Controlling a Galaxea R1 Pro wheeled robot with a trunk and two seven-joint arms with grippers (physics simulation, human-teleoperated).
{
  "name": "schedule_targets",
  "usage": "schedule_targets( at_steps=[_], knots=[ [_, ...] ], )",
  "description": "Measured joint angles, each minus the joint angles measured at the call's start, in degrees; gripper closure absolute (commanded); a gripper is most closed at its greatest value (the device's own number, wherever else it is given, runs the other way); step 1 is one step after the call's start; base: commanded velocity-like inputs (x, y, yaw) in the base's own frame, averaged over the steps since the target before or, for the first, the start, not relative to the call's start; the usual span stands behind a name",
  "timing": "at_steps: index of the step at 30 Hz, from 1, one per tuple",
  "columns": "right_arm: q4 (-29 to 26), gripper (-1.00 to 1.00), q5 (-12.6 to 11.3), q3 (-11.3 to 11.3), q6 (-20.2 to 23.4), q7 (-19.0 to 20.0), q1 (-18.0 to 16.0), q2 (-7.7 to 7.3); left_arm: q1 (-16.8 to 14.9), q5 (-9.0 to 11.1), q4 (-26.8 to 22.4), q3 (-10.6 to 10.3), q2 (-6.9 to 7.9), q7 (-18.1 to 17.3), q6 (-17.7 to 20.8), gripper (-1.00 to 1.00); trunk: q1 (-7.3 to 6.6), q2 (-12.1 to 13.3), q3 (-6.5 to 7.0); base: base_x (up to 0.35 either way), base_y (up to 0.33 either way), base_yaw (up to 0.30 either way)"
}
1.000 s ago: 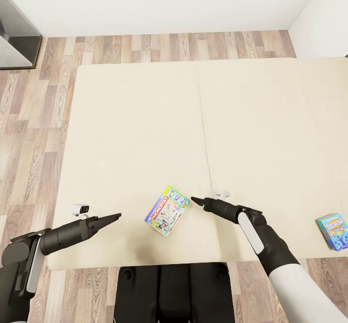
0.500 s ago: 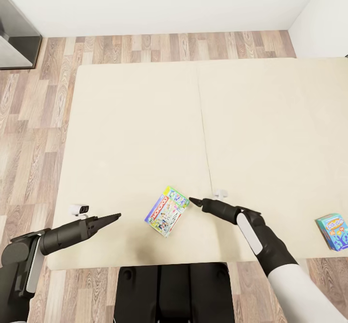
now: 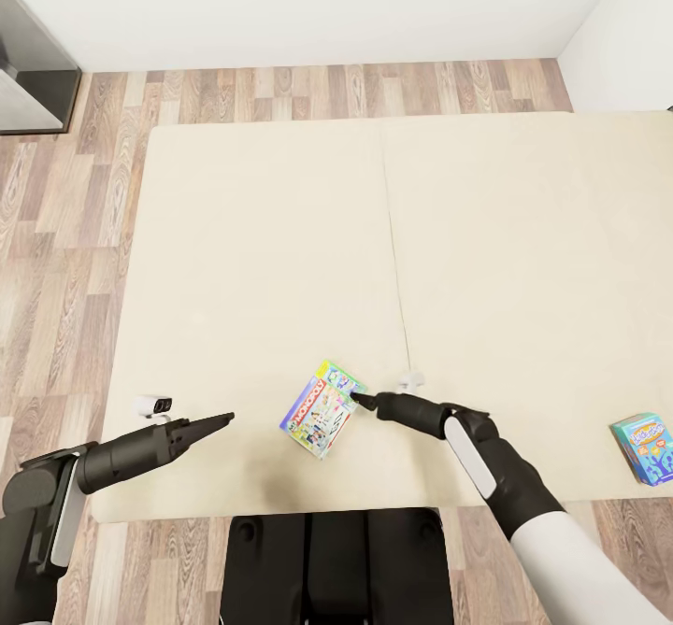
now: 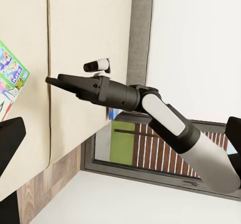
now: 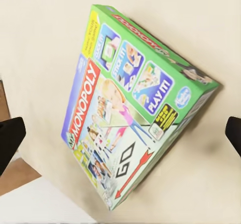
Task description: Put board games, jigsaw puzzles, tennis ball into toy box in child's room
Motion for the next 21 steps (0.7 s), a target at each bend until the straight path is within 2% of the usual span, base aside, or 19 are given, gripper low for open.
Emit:
schedule_targets(
  at_steps=[21],
  knots=[
    [-0.02, -1.00, -0.04, 0.92, -0.03, 0.01, 0.00, -0.15, -0.02, -0.08, 0.00, -0.16, -0.02, 0.18, 0.01, -1.00, 0.00, 0.00, 0.00, 0.000, 0.000, 0.000]
  ],
)
